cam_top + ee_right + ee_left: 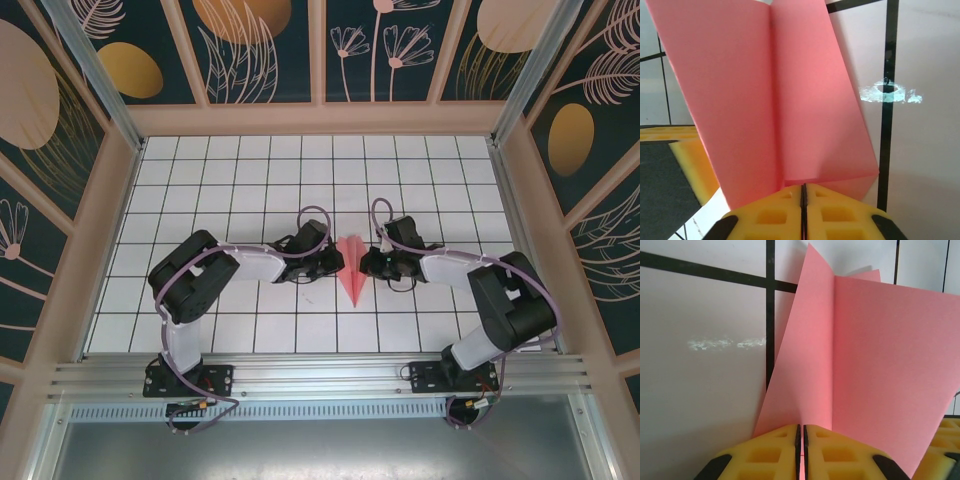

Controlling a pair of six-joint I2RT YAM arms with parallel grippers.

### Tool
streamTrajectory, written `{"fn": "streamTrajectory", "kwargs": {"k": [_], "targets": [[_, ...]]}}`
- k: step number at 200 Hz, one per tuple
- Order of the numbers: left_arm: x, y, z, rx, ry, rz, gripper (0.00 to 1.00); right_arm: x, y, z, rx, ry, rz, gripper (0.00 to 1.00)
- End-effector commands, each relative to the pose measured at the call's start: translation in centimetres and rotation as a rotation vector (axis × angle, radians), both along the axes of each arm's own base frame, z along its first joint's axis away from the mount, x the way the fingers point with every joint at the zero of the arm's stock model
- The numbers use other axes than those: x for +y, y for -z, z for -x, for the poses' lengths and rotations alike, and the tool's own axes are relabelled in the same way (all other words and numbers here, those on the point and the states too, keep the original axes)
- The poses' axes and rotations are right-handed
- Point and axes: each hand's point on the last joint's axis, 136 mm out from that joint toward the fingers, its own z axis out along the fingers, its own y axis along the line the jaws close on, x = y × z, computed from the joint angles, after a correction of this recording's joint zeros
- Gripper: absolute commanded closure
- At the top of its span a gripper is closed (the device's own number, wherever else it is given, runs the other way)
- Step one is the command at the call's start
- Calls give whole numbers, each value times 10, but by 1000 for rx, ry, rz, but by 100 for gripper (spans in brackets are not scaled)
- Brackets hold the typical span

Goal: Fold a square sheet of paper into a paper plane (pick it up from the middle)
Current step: Turn over a paper plane at the center of the table.

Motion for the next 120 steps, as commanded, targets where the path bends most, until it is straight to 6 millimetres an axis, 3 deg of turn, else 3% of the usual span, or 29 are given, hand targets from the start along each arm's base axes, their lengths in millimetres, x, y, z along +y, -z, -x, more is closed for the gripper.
{"fn": "streamTrajectory", "kwargs": {"k": [1,25,49,120], "targets": [[9,22,13,54,-3,-23,86,4,-17,-2,-29,-2,-2,84],[9,20,13,46,-5,-24,85,11,-29,0,-57,-22,1,76],[9,19,13,46,-5,-18,85,17,-32,8,-56,-49,5,60],[7,18,11,43,-3,-11,84,26,-25,25,-53,-68,58,54]]}}
